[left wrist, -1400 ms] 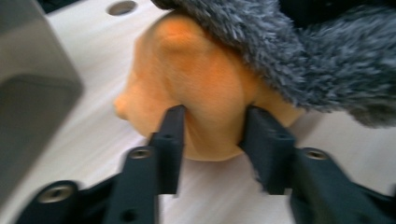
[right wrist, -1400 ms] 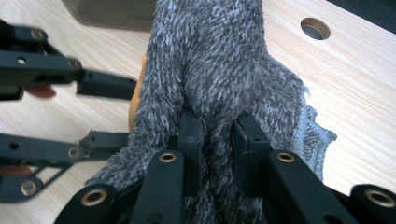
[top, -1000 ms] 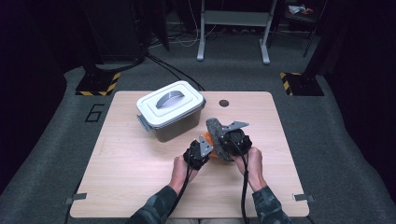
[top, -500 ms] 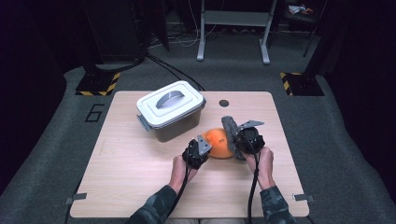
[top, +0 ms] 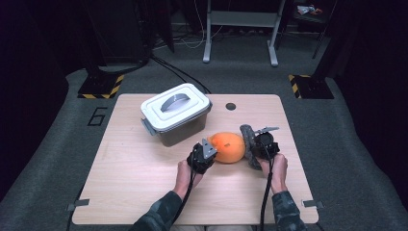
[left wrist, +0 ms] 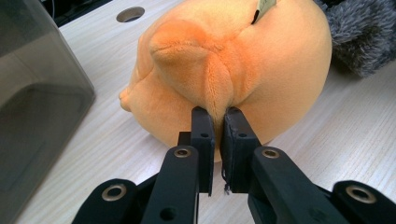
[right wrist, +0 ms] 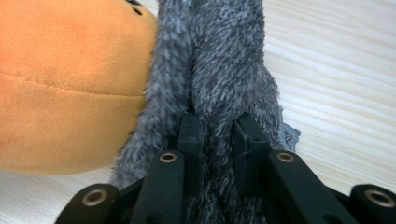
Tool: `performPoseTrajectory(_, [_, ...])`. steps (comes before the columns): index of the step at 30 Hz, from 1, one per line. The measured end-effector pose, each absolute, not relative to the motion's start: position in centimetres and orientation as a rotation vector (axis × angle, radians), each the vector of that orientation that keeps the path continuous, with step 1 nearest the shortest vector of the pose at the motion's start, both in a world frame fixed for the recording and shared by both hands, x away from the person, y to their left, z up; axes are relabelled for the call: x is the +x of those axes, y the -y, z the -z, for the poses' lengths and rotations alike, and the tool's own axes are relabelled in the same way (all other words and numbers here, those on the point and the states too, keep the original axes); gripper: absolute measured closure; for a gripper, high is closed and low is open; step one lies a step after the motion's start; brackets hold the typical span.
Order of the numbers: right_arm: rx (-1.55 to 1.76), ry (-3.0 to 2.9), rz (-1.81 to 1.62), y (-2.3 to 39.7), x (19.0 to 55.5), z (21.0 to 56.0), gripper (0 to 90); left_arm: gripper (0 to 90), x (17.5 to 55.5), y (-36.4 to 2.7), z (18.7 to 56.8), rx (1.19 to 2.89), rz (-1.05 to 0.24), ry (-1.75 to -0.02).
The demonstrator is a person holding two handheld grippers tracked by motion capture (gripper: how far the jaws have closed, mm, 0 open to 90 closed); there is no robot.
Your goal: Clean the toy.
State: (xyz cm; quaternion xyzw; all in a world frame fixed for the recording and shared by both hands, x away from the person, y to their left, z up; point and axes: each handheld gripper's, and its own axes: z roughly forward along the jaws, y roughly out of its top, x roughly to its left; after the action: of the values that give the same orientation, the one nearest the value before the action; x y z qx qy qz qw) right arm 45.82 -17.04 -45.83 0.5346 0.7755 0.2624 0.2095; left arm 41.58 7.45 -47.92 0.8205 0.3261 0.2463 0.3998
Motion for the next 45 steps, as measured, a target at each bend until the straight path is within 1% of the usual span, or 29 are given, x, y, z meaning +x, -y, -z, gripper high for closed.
performPoseTrajectory(5, [1.450, -2.111, -0.772, 16.8, 44.6, 43.5, 75.0, 84.4, 41.7, -7.6, 47.9, 2.069, -0.614, -0.837])
performPoseTrajectory(9, [1.341, -2.111, -0.832, 15.2, 43.0, 40.8, 75.0, 84.3, 41.7, -7.7, 47.9, 2.073, -0.603, -0.839])
performPoseTrajectory(15, [1.193, -2.164, -0.941, 12.2, 41.5, 38.9, 75.0, 84.3, 41.7, -7.6, 47.9, 2.073, -0.612, -0.833])
performPoseTrajectory(20, [1.152, -2.222, -0.961, 10.2, 41.4, 39.2, 75.0, 84.3, 41.7, -7.5, 47.9, 2.075, -0.610, -0.831])
performPoseTrajectory(29, [1.145, -2.263, -0.899, 9.2, 42.3, 41.1, 75.1, 84.3, 41.7, -7.5, 47.9, 2.068, -0.600, -0.833])
performPoseTrajectory(34, [1.158, -2.241, -0.887, 10.3, 42.5, 41.1, 75.1, 84.3, 41.7, -7.4, 47.8, 2.077, -0.598, -0.819])
performPoseTrajectory(39, [1.240, -2.210, -0.866, 12.1, 43.0, 41.6, 75.1, 84.3, 41.7, -7.4, 47.8, 2.083, -0.592, -0.816])
performPoseTrajectory(45, [1.341, -2.179, -0.831, 14.4, 44.1, 42.9, 75.0, 84.3, 41.7, -7.4, 47.8, 2.080, -0.599, -0.817])
